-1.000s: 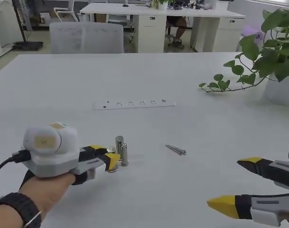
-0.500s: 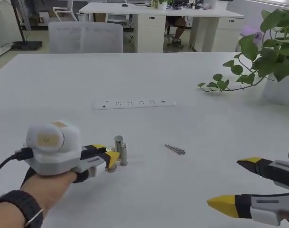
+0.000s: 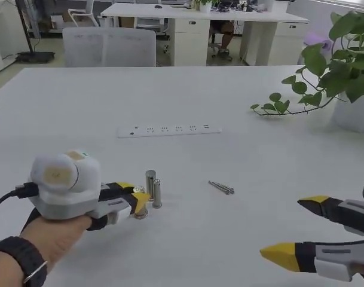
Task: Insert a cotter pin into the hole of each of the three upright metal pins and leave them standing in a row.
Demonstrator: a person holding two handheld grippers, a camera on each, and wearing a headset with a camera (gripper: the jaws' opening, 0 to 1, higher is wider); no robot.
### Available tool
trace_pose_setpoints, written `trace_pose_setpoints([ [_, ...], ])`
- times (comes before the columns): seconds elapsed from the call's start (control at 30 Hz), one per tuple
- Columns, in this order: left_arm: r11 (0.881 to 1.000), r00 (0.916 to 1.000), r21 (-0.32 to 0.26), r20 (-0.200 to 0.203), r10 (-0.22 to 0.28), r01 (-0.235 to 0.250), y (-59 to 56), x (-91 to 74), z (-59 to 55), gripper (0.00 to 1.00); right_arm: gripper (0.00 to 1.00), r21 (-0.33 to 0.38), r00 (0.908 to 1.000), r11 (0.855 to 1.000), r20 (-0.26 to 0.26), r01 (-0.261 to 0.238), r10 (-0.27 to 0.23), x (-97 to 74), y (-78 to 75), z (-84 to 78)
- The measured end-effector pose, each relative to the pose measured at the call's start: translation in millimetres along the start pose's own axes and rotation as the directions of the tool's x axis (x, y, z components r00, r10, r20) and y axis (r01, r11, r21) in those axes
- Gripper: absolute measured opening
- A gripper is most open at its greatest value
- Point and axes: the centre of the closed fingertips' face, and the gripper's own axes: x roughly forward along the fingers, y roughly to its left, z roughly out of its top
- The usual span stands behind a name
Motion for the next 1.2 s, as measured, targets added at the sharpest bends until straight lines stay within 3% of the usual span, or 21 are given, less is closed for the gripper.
trace_pose_setpoints([
  [0.3, 0.997, 0.9974, 0.032, -0.010, -0.071, 0.071, -9.7, -4.5, -2.5, 0.11, 0.83, -0.004, 1.0000, 1.000, 0.002, -0.003, 0.003, 0.2, 0.1, 1.1],
  [0.73, 0.985, 0.9867, 0.057, -0.024, -0.161, 0.162, -25.8, -17.5, -6.0, 0.10, 0.83, -0.010, 1.0000, 1.000, 0.005, -0.005, 0.005, -1.2, 2.6, 4.5],
  [0.93, 0.976, 0.9798, 0.084, -0.020, -0.199, 0.200, -31.8, -28.1, -0.6, 0.10, 0.83, -0.015, 1.0000, 1.000, 0.005, -0.007, 0.007, -1.0, 4.2, 6.7],
  [1.2, 0.955, 0.9639, 0.132, -0.031, -0.264, 0.266, -45.8, -45.9, 4.6, 0.10, 0.83, -0.028, 0.9999, 1.000, 0.008, -0.015, 0.015, -0.3, 8.3, 11.1],
])
